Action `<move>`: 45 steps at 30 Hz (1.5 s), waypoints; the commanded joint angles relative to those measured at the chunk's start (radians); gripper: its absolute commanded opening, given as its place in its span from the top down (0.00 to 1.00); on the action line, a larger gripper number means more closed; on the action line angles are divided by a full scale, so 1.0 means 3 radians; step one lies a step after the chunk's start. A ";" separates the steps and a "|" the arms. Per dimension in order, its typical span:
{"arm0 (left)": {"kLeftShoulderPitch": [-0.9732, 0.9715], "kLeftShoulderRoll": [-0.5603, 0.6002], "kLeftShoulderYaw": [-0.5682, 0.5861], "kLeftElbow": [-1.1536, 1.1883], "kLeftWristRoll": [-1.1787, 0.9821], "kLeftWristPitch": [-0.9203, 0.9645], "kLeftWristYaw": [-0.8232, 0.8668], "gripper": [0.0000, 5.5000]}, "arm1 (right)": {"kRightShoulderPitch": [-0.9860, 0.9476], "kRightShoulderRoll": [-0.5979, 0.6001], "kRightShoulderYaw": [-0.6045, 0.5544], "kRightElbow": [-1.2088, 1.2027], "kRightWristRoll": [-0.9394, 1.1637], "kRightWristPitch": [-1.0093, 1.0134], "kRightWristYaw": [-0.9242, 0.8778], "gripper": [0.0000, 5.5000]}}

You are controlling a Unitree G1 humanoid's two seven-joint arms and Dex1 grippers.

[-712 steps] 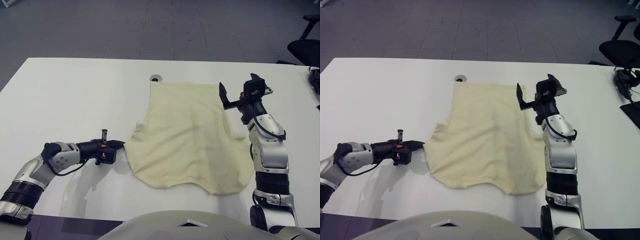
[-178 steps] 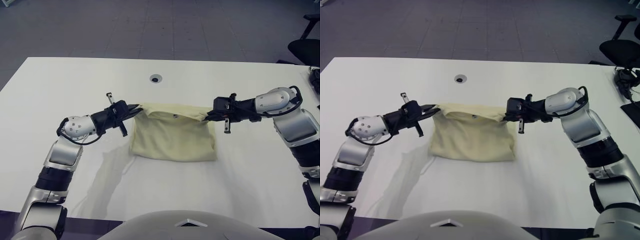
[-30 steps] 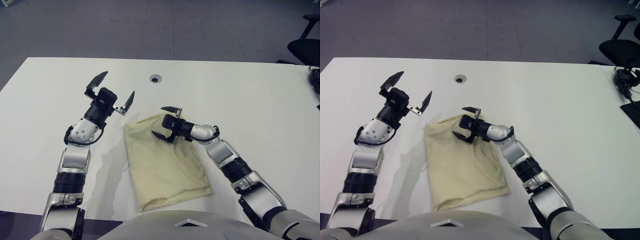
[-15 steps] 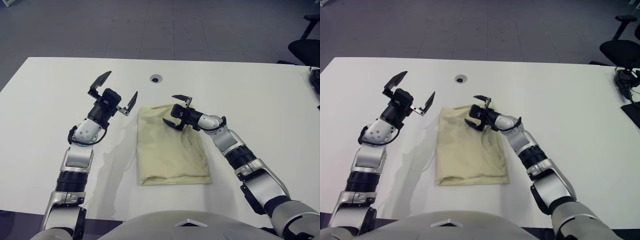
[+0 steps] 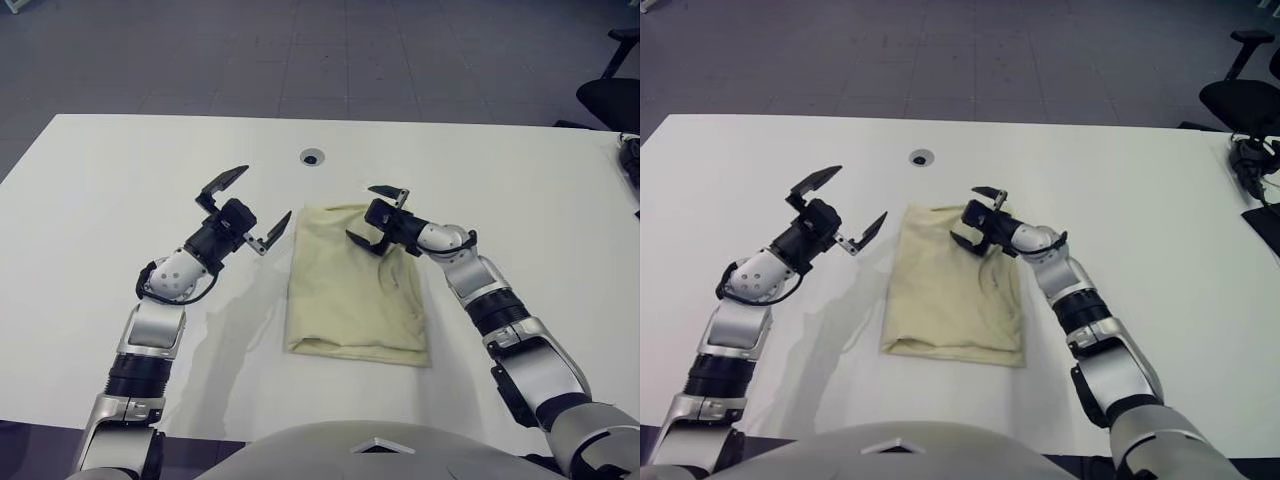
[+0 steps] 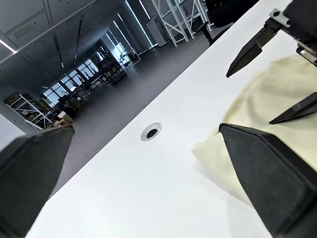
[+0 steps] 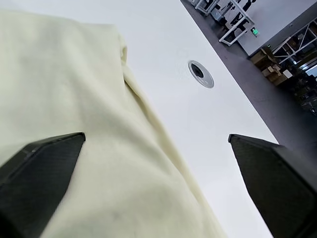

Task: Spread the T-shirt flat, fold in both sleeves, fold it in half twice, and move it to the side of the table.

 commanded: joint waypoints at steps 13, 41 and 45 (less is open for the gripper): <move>0.1363 0.0961 -0.0168 -0.1574 0.0048 -0.0273 -0.0989 0.02 | 0.0720 -0.0567 -0.1063 -0.3142 0.1305 0.2022 0.0388 0.02; 0.1445 0.1215 -0.0609 -0.1478 0.1168 -0.0277 -0.1030 0.02 | 0.3141 -0.1975 -0.0405 -0.3991 -0.0389 0.1172 0.1006 0.20; 0.1422 0.1225 -0.0649 -0.1489 0.1169 -0.0267 -0.1011 0.02 | 0.3147 -0.1989 -0.0405 -0.3999 -0.0387 0.1165 0.1001 0.34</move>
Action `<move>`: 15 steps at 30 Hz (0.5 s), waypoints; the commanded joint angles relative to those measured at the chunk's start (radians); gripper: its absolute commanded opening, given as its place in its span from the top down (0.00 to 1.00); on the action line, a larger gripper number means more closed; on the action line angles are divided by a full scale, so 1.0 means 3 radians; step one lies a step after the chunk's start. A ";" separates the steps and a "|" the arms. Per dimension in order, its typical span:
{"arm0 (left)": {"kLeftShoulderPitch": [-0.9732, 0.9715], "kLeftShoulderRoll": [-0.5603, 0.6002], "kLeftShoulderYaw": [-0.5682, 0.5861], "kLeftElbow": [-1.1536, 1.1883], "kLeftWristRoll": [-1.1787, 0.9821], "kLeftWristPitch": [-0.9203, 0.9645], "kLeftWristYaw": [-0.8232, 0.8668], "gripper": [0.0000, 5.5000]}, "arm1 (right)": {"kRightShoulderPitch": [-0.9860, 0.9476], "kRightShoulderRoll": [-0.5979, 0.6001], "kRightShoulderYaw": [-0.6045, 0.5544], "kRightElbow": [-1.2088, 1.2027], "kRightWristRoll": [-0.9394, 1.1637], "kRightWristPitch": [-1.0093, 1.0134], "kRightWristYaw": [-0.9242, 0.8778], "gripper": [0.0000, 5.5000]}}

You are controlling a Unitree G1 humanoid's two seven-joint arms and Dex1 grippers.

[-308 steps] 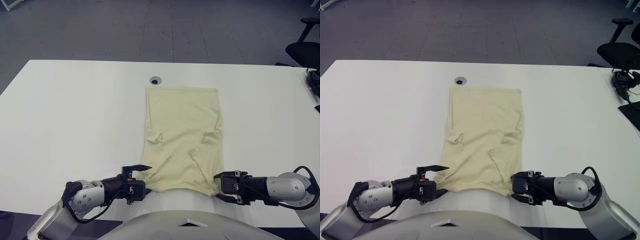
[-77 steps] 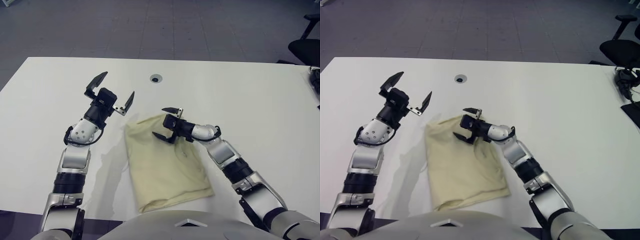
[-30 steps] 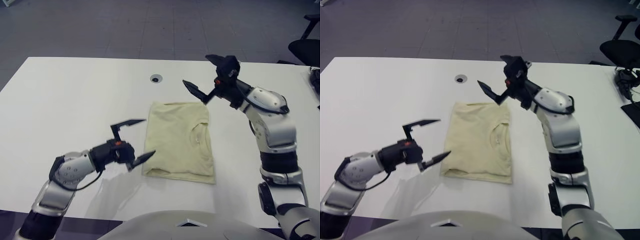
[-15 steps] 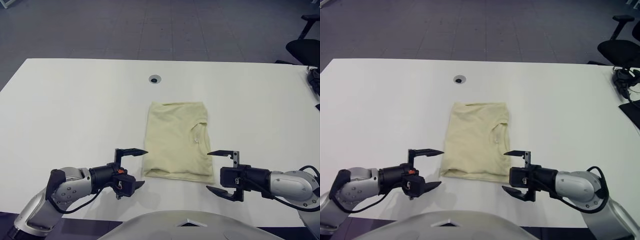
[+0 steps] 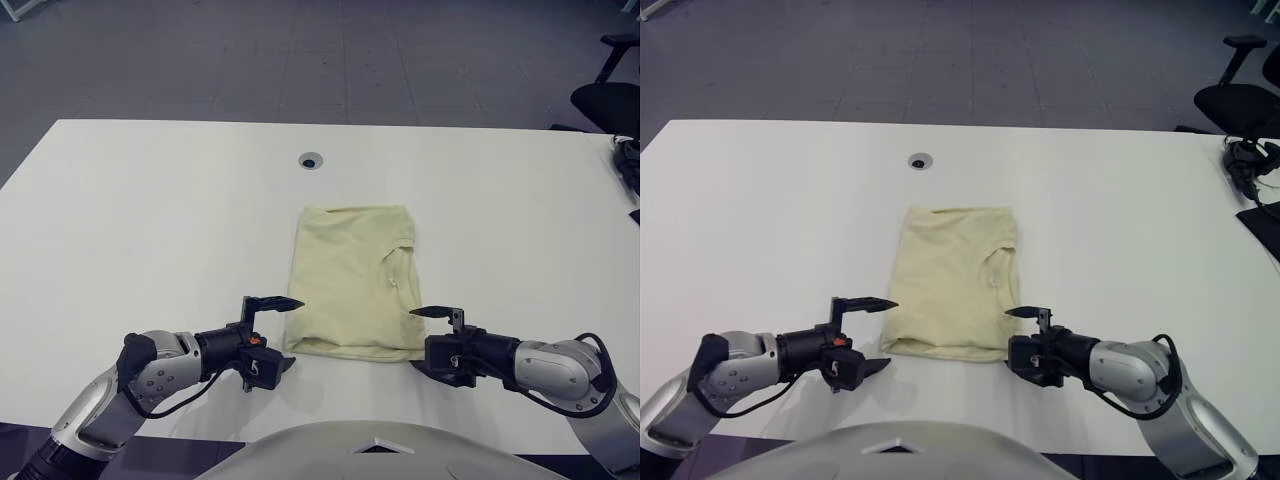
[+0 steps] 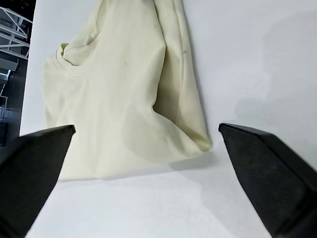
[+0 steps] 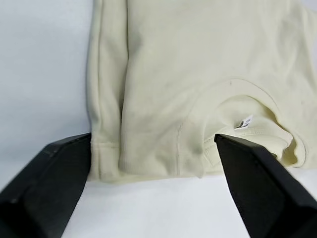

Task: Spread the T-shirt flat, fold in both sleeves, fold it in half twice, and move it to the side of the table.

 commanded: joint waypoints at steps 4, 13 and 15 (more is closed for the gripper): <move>-0.0005 0.0036 -0.0083 0.0021 0.0083 0.0072 -0.0045 0.08 | 0.0091 -0.0032 0.0033 0.0056 -0.0082 0.0072 0.0037 0.47; -0.0028 0.0042 -0.0115 0.0046 0.0088 0.0079 -0.0051 0.37 | 0.0030 0.0041 0.0049 0.0178 0.0017 0.0062 0.0044 0.74; -0.0034 0.0046 -0.0117 0.0048 0.0093 0.0081 -0.0053 0.43 | 0.0022 0.0047 0.0056 0.0204 0.0017 0.0057 0.0041 0.80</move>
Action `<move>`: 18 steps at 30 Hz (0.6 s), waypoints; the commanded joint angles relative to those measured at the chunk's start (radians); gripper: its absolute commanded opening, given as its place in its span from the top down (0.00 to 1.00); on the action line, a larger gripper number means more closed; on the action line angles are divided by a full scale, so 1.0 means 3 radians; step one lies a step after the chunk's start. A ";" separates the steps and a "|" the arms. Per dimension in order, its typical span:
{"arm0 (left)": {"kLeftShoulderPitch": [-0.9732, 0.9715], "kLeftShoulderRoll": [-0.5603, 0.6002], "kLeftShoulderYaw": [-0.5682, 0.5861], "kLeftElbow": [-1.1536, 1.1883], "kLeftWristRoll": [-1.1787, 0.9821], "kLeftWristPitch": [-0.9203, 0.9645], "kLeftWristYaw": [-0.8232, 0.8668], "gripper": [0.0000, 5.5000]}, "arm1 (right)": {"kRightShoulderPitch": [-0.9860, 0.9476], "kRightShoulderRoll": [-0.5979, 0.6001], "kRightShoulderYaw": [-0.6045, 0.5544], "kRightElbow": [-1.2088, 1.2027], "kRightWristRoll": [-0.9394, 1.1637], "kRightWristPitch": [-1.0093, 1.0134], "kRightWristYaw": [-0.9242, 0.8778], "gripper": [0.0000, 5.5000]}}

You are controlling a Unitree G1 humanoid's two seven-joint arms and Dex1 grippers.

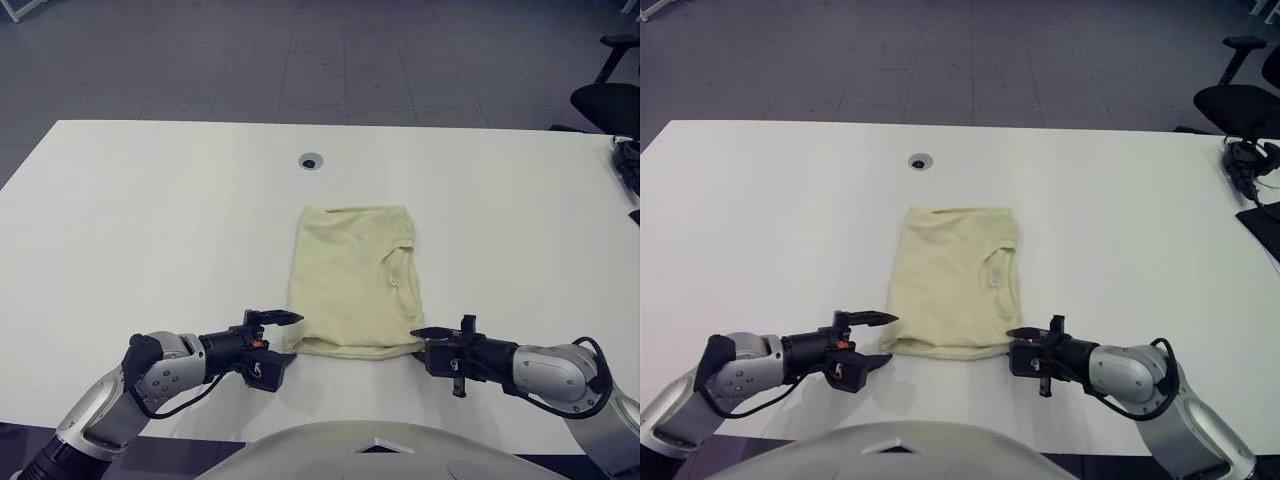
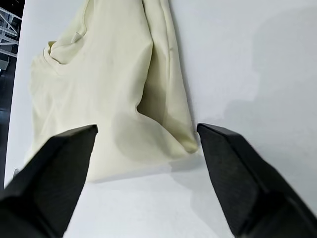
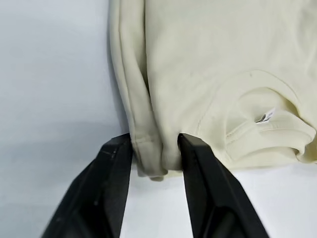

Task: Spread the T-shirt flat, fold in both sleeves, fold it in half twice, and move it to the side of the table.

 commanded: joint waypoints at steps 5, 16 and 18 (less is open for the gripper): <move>0.0000 0.0056 -0.0021 0.0027 0.0067 0.0023 -0.0035 0.58 | -0.0022 0.0035 0.0050 0.0164 -0.0009 0.0036 0.0031 0.95; -0.0030 0.0045 -0.0074 0.0048 0.0078 0.0011 -0.0078 0.90 | -0.0045 0.0052 0.0061 0.0152 0.0016 0.0035 0.0034 0.97; -0.0054 0.0023 -0.0114 0.0074 0.0105 0.0013 -0.0083 0.96 | -0.0049 0.0055 0.0062 0.0142 0.0023 0.0036 0.0037 0.97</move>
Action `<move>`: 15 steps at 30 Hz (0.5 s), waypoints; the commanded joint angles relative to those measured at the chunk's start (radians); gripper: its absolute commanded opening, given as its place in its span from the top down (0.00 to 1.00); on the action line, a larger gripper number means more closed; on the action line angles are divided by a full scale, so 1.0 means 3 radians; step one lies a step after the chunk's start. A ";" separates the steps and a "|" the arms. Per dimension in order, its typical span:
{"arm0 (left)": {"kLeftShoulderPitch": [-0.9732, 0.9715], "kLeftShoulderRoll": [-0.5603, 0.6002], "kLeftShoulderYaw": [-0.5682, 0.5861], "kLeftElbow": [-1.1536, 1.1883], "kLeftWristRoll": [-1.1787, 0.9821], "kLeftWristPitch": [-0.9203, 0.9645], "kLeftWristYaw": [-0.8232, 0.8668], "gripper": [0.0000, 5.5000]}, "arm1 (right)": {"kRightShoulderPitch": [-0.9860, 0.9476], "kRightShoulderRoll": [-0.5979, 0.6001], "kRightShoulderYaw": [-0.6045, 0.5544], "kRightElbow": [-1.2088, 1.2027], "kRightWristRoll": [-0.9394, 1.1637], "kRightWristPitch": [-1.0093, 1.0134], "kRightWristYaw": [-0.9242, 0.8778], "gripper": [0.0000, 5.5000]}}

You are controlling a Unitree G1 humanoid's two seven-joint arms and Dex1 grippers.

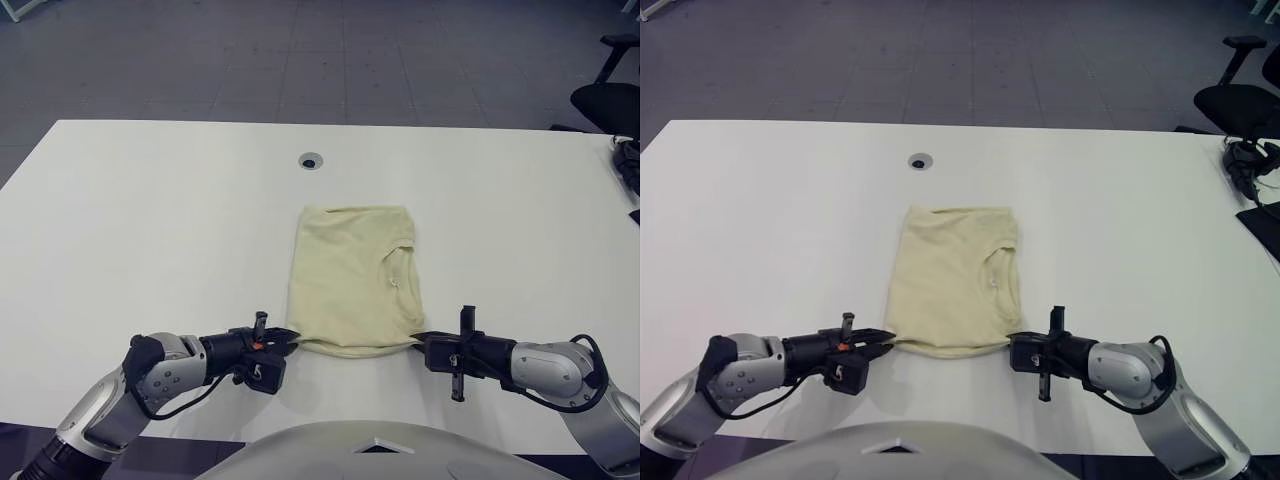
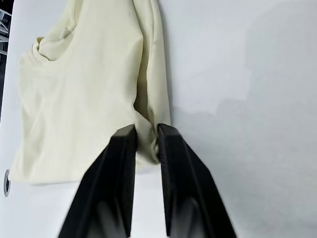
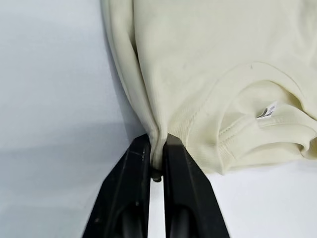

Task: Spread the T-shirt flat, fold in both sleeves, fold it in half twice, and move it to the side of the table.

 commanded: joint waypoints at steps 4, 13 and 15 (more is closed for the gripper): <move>-0.0129 -0.0036 -0.0154 0.0110 0.0090 0.0006 -0.0038 1.00 | -0.0002 0.0036 0.0050 0.0051 0.0009 0.0048 0.0030 0.97; -0.0076 0.0064 0.0007 -0.0080 -0.0462 0.0144 -0.0166 1.00 | 0.0067 -0.0124 -0.0165 -0.0059 0.0219 -0.0116 0.0196 0.97; 0.0034 0.0171 0.0165 -0.0382 -0.0995 0.0305 -0.0325 1.00 | 0.0142 -0.0256 -0.0424 -0.0145 0.0463 -0.0246 0.0384 0.97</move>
